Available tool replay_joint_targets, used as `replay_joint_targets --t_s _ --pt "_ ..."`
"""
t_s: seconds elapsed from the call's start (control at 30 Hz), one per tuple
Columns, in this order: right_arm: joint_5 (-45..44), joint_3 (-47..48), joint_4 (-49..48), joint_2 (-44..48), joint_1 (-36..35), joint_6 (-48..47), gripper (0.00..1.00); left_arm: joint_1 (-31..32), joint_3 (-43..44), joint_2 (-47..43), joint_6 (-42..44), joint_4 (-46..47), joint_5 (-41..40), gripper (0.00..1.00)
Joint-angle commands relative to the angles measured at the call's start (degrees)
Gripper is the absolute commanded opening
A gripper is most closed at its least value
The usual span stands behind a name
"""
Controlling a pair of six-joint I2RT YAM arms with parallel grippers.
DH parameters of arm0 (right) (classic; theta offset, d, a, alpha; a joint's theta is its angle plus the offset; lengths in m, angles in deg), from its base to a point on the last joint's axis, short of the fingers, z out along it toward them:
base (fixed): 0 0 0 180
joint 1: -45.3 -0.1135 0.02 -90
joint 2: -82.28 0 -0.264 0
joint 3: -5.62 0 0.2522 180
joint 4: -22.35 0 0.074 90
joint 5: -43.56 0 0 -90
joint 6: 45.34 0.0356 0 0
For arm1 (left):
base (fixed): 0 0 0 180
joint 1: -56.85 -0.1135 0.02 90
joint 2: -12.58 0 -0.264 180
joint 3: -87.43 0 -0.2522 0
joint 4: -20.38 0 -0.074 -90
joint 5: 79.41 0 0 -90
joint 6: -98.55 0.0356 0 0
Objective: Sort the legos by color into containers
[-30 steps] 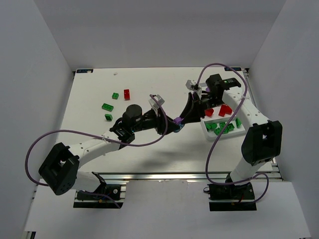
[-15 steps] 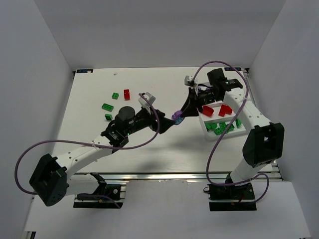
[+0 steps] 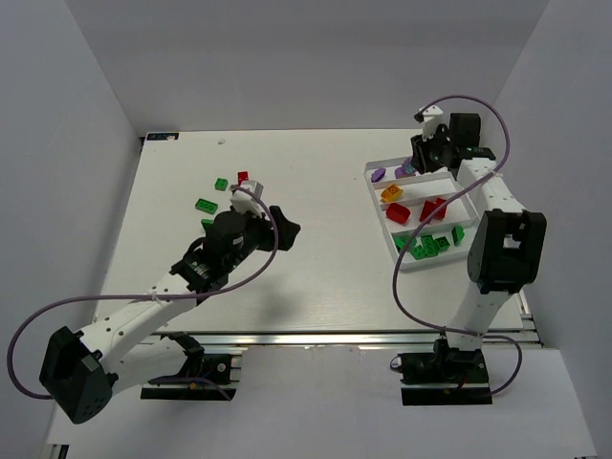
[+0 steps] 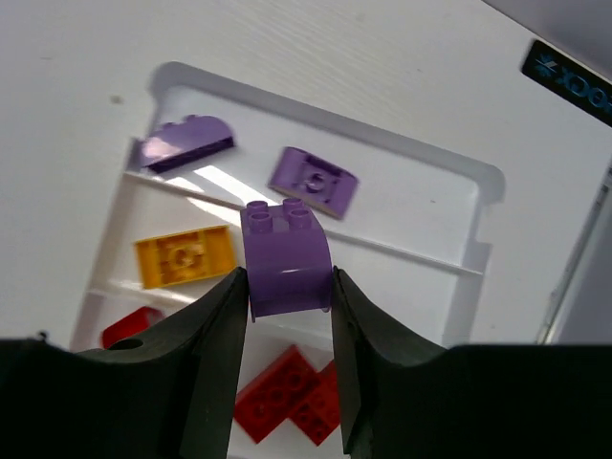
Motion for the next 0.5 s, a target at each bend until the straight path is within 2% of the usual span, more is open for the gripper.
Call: replay_joint_targets --t_s 0.0,0.13,0.23,0.37,0.47 --pt "-13.9 4.5 -8.5 -2.8 -0.3 3.3 0.00 -0.1 -2.8 -3.7 -3.8 -3.1 -3.4 0.89" --pt "-24.1 8.1 -12.4 -8.5 -0.3 3.0 0.00 -0.2 -5.1 -6.4 -6.0 -2.8 -5.0 0.89" --pt "-27.9 11.7 -13.6 -12.5 -0.4 2.1 0.00 -0.2 -5.9 -7.8 -6.6 -3.8 -6.3 0.89" --pt "-27.9 14.2 -14.7 -15.9 1.2 0.7 0.00 -0.2 -5.9 -9.0 -6.7 -5.3 -7.7 0.89" --pt "-27.7 15.0 -14.8 -18.1 1.2 -0.1 0.08 -0.2 -5.6 -9.5 -6.6 -6.3 -8.5 0.89"
